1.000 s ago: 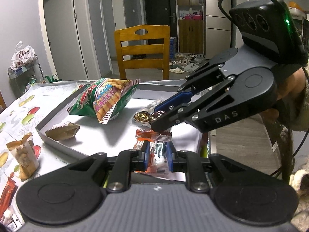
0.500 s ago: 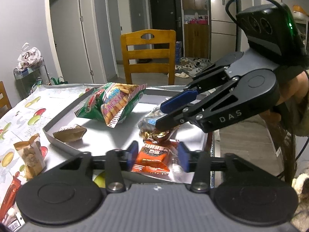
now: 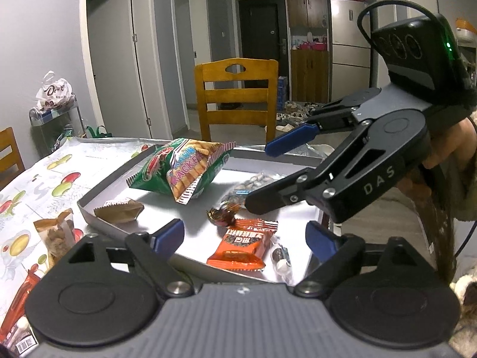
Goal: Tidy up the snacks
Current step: 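Open the right tool to drop the chocolate while the left tool releases the clear packet, then withdraw both tools from the tray back over the loose snacks on the table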
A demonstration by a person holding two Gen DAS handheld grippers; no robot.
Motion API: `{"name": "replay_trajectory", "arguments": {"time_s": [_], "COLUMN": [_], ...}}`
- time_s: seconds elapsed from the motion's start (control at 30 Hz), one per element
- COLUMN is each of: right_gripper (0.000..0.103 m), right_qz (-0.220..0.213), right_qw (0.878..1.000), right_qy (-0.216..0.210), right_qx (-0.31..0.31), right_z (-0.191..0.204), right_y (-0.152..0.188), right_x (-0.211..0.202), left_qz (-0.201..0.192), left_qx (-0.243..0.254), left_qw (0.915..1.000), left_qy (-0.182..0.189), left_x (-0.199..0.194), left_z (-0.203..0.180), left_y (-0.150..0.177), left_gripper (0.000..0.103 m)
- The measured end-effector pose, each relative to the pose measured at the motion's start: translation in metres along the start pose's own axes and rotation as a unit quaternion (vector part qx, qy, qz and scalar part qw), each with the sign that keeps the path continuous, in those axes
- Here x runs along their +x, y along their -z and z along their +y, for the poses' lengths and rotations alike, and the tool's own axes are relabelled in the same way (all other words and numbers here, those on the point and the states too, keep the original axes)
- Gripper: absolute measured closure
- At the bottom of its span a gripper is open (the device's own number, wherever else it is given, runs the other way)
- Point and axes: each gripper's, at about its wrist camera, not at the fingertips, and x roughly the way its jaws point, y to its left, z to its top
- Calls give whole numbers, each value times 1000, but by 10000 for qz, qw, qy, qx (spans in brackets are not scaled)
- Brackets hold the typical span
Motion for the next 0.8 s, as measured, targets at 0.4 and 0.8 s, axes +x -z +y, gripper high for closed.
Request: {"name": "replay_trajectory", "arguments": {"time_s": [0.4, 0.8], "right_gripper": [12, 6], "right_qz": [-26, -121], "right_qw": [9999, 9996], "right_qy": [75, 230], "right_qx": [-67, -116], "right_z": [13, 36], "right_y": [-6, -20], "right_x": [-2, -3], "left_qz": [-172, -427], "left_qx": [-17, -196], "left_qw": [9997, 9948], "left_qy": [-179, -903], "left_x": [-18, -64], "left_z": [8, 50], "left_y": [5, 17], "left_gripper": [12, 9]}}
